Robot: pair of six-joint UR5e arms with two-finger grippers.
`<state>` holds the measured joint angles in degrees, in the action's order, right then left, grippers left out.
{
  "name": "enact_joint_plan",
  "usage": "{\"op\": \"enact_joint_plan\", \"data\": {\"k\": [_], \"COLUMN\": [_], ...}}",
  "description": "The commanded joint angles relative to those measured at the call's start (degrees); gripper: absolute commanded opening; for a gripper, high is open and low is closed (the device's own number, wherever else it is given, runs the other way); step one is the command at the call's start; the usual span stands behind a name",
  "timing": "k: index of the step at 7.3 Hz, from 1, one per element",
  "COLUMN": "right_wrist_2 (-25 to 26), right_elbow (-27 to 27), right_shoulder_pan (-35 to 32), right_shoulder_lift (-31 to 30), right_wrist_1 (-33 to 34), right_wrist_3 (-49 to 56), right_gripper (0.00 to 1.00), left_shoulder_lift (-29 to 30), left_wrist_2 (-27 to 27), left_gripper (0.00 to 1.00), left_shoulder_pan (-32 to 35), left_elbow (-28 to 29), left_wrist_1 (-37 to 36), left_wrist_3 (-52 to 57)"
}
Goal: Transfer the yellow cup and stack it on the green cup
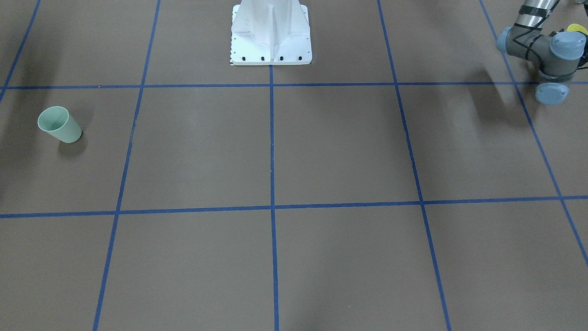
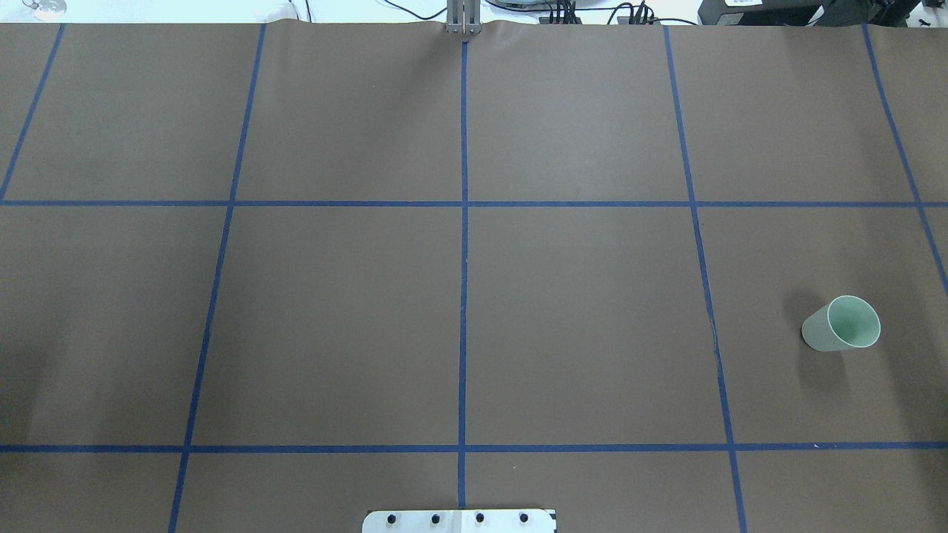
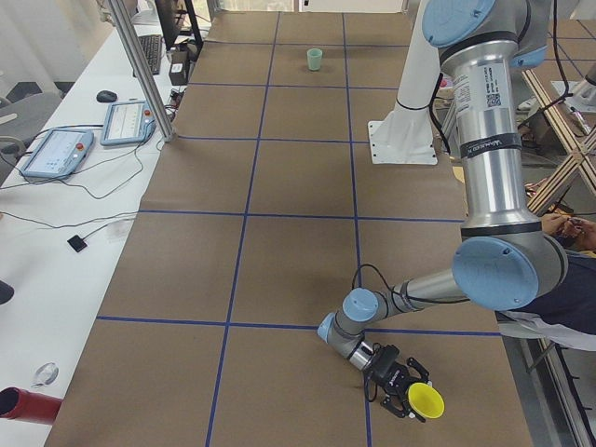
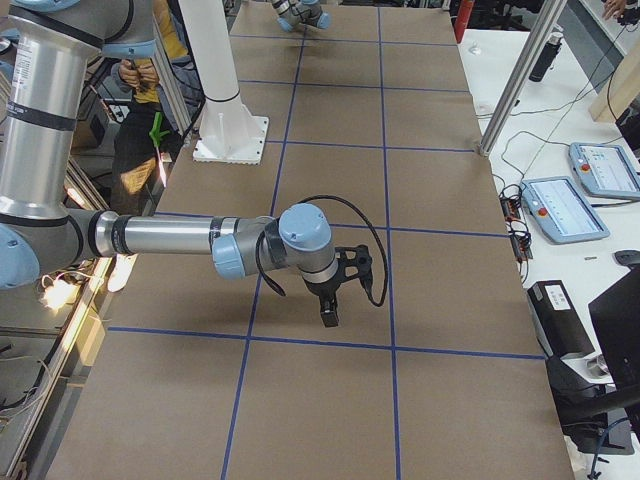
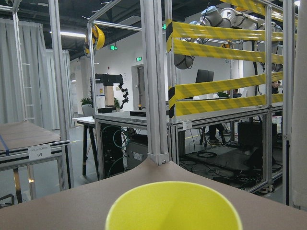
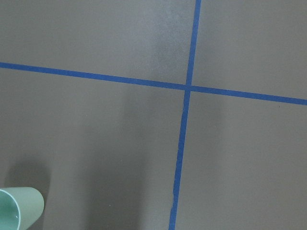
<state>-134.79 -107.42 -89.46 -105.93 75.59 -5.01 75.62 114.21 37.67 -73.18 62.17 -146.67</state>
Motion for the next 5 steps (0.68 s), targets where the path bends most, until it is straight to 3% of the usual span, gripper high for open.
{"op": "enact_joint_plan", "data": {"k": [1, 3, 5], "right_wrist_2": [-0.03, 0.06, 0.06], "right_elbow": [0.01, 0.01, -0.07], "right_shoulder_pan": [-0.63, -0.89, -0.89], "right_shoulder_lift": [-0.16, -0.07, 0.02], "right_wrist_1": [0.00, 0.00, -0.09], "right_wrist_3": [0.00, 0.00, 0.00], "right_gripper": [1.00, 1.00, 1.00], "left_shoulder_lift": [-8.34, -10.94, -6.75], "left_wrist_2": [-4.31, -16.84, -39.22], "left_gripper": [0.02, 0.02, 0.00], "left_shoulder_pan": [0.12, 2.74, 19.55], "left_elbow": [-9.55, -15.14, -16.20], "left_wrist_1": [-0.38, -0.29, 4.42], "left_wrist_3": [6.54, 14.17, 27.41]}}
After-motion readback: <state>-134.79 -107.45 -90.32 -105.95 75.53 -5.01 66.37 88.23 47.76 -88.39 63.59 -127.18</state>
